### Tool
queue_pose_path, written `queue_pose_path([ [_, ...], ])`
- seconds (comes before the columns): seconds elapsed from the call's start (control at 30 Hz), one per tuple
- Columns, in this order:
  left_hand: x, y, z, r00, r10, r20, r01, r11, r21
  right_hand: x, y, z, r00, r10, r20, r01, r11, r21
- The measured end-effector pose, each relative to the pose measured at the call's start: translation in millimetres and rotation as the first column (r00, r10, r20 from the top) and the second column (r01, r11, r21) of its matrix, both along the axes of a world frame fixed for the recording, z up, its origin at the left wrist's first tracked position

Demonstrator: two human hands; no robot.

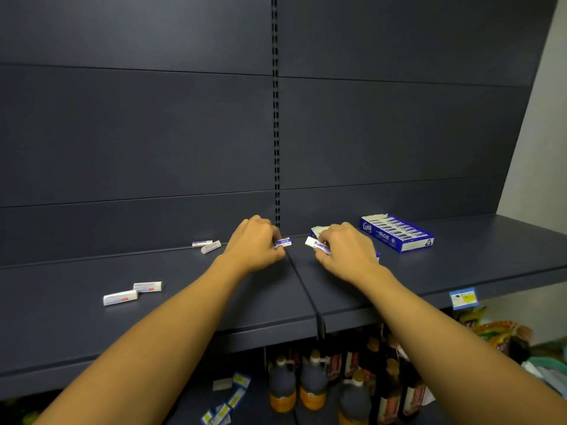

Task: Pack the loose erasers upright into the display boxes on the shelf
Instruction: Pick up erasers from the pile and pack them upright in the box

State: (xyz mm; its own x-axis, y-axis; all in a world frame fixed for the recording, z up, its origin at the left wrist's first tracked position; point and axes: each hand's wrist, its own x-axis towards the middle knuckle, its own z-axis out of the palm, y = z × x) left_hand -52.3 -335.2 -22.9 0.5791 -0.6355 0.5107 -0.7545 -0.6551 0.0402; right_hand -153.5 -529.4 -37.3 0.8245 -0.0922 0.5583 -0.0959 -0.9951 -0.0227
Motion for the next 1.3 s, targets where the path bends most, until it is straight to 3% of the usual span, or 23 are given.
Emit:
queue_pose_path([
  [0.3,31.5,-61.2,-3.3,0.989,-0.107,-0.102,0.098,0.992,-0.084,30.6,-76.3,-6.7,0.999,0.038,-0.027,-0.033,0.985,0.171],
  [0.77,92.2,-126.3,-13.7,0.977,-0.181,-0.114,0.154,0.965,-0.211,96.0,-149.0,-19.1,0.989,0.137,0.053,-0.146,0.933,0.33],
  [1.0,80.6,-138.9,-28.5,0.957,-0.222,-0.189,0.156,0.937,-0.312,102.1,-171.7,-29.7,0.956,0.252,0.151,-0.294,0.837,0.461],
  [1.13,73.9,-141.5,-32.7,0.94,-0.248,-0.234,0.153,0.92,-0.362,99.0,-186.9,-32.2,0.91,0.372,0.183,-0.408,0.732,0.545],
  [1.2,71.4,-141.7,-36.3,0.937,-0.242,-0.251,0.146,0.926,-0.348,96.7,-194.8,-33.6,0.893,0.419,0.162,-0.43,0.692,0.58],
  [1.3,67.3,-146.2,-40.4,0.94,-0.235,-0.247,0.161,0.945,-0.284,96.8,-202.6,-34.7,0.89,0.453,0.049,-0.402,0.729,0.553],
])
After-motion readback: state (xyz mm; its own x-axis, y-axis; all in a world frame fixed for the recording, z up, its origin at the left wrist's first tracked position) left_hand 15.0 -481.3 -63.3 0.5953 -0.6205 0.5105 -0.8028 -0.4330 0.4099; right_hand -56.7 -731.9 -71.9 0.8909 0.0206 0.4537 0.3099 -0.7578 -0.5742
